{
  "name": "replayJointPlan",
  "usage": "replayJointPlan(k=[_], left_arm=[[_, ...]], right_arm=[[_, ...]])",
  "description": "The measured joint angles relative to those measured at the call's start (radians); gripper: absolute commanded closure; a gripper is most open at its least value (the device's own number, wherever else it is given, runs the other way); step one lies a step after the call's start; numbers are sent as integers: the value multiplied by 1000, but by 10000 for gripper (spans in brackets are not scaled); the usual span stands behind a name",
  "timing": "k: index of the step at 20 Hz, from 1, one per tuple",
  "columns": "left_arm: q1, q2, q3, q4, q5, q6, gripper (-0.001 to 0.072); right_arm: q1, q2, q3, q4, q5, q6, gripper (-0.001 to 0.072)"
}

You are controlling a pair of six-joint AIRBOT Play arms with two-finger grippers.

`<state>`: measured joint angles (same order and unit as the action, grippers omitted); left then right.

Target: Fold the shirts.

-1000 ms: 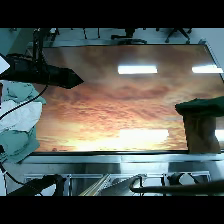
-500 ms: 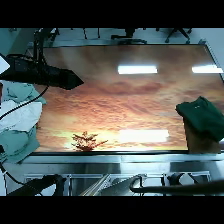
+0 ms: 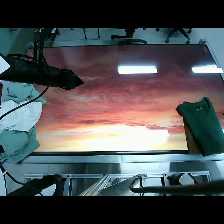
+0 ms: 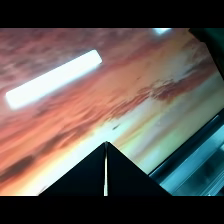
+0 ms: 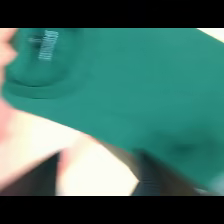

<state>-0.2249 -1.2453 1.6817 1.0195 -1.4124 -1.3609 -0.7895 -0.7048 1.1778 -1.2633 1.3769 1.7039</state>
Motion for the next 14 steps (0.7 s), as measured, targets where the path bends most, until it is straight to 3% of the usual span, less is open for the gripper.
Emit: replayJointPlan(k=[2, 6, 9, 14], left_arm=[[0, 0, 0, 0, 1, 0, 692], [19, 13, -3, -2, 2, -12, 692], [38, 74, -78, -50, 5, -29, 692], [38, 270, -415, -126, 15, -39, 692]], right_arm=[[5, -2, 0, 138, -37, -56, 691], [94, -4, -2, 340, -103, -151, 691], [265, -3, -32, 340, -127, -188, 691], [629, 0, -164, 209, -172, -210, 691]])
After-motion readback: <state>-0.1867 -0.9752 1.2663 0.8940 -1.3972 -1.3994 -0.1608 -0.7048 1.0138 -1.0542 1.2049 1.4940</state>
